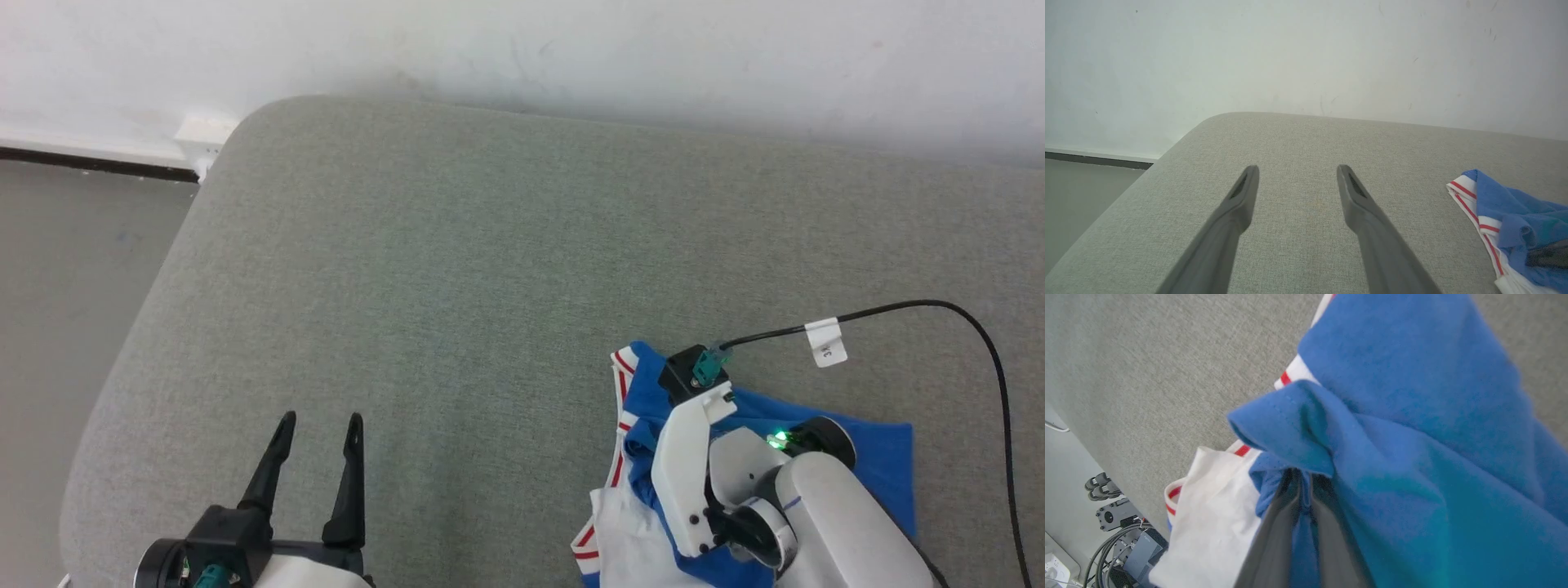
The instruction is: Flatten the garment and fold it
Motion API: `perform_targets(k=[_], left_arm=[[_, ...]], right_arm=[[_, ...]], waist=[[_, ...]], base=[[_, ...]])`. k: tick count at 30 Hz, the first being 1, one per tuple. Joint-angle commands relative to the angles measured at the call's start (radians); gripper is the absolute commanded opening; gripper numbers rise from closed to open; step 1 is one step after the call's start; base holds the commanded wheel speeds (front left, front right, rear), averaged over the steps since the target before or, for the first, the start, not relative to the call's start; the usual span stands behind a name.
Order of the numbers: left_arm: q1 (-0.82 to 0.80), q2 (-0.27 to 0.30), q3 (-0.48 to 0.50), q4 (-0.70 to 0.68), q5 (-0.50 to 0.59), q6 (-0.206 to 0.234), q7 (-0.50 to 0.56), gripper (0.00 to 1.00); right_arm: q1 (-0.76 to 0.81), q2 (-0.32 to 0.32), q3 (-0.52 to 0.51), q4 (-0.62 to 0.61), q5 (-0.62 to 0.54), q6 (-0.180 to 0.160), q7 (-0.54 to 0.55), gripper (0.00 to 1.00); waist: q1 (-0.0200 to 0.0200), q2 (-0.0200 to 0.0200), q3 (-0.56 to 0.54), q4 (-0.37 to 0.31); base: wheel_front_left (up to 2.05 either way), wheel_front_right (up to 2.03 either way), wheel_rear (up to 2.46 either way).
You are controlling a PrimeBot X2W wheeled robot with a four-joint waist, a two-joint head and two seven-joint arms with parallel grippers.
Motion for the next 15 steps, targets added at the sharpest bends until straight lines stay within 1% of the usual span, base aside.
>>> perform_targets(k=[1, 2, 3, 7, 10, 13, 15], left_arm=[[-0.017, -0.007, -0.002, 0.009, -0.001, -0.006, -0.004, 1.00], [-0.018, -0.007, -0.002, 0.012, -0.001, -0.006, -0.004, 1.00], [-0.018, -0.007, -0.001, 0.014, -0.001, -0.006, -0.004, 1.00], [-0.011, -0.001, 0.005, 0.016, -0.002, -0.006, -0.005, 1.00], [-0.006, 0.002, 0.009, 0.008, -0.003, -0.003, -0.005, 1.00], [0.003, 0.006, 0.015, -0.003, -0.004, 0.002, -0.005, 1.00], [0.011, 0.010, 0.019, -0.010, -0.005, 0.005, -0.005, 1.00]], right_arm=[[-0.007, 0.001, 0.016, 0.033, 0.014, -0.001, -0.010, 0.05], [-0.012, 0.001, 0.022, 0.036, 0.030, -0.001, -0.012, 0.35], [-0.018, 0.002, 0.027, 0.036, 0.047, -0.001, -0.014, 1.00], [-0.043, 0.002, 0.034, -0.013, 0.107, -0.001, -0.022, 1.00], [-0.038, 0.002, 0.005, -0.092, 0.138, -0.001, -0.026, 1.00], [0.001, 0.002, -0.084, -0.197, 0.143, -0.001, -0.039, 1.00], [0.038, -0.003, -0.148, -0.274, 0.120, -0.001, -0.050, 1.00]], waist=[[0.0001, 0.0000, 0.005, 0.014], [0.0001, 0.0000, 0.004, 0.014], [0.0001, 0.0000, 0.002, 0.013], [0.0001, 0.0000, -0.005, -0.006], [0.0001, 0.0000, -0.011, -0.028], [0.0001, 0.0000, -0.017, -0.053], [0.0001, 0.0000, -0.020, -0.072]], base=[[0.00, 0.00, 0.00], [0.00, 0.00, 0.00], [0.00, 0.00, 0.00], [0.00, 0.00, 0.00], [0.00, 0.00, 0.00], [0.00, 0.00, 0.00], [0.00, 0.00, 0.00]])
